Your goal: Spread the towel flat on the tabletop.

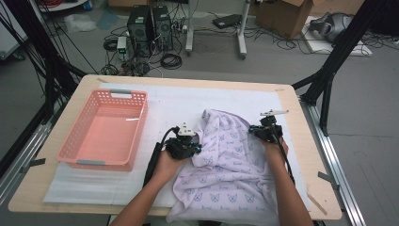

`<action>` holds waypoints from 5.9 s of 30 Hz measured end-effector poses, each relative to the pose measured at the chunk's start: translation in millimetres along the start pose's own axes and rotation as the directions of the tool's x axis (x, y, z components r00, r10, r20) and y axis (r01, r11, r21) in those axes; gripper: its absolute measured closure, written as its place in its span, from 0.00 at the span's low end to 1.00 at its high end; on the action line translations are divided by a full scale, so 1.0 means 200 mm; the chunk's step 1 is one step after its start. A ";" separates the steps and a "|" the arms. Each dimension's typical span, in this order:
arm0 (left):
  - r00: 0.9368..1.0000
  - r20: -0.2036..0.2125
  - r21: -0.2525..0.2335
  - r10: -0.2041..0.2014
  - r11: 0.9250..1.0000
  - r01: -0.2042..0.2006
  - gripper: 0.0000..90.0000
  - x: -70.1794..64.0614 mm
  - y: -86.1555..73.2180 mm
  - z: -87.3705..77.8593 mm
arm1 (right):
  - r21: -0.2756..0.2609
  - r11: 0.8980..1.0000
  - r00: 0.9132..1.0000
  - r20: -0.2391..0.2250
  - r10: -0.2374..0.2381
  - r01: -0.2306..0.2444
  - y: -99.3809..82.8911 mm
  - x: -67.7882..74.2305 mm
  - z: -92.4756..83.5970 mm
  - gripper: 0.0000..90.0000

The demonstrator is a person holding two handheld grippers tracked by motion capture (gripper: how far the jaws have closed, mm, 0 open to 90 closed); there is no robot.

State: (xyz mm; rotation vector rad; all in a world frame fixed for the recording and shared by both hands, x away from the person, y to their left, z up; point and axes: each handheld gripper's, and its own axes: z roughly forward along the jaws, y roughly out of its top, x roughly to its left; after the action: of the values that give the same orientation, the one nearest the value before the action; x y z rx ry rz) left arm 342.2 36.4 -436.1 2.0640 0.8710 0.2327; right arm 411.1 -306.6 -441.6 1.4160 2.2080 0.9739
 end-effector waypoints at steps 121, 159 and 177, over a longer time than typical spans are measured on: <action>0.963 -0.249 -0.019 -0.103 0.995 0.102 0.49 0.25 0.10 0.17 | -0.188 0.982 0.970 0.231 0.076 -0.032 0.16 -0.20 -0.14 0.69; 0.992 -0.094 -0.086 -0.079 0.994 0.071 0.35 0.18 0.13 0.07 | -0.160 0.987 0.998 -0.050 -0.030 0.022 -0.12 -0.08 -0.30 0.50; 0.988 -0.149 -0.016 0.025 0.999 -0.028 0.88 0.05 0.04 0.14 | -0.181 0.983 0.997 -0.070 -0.034 0.020 -0.23 -0.06 -0.36 0.50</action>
State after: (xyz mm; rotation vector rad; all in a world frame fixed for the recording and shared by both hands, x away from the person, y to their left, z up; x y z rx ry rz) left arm 366.1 22.1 -448.2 2.0624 0.9284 0.4121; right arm 342.2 -354.9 -423.0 1.2851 2.1218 1.2004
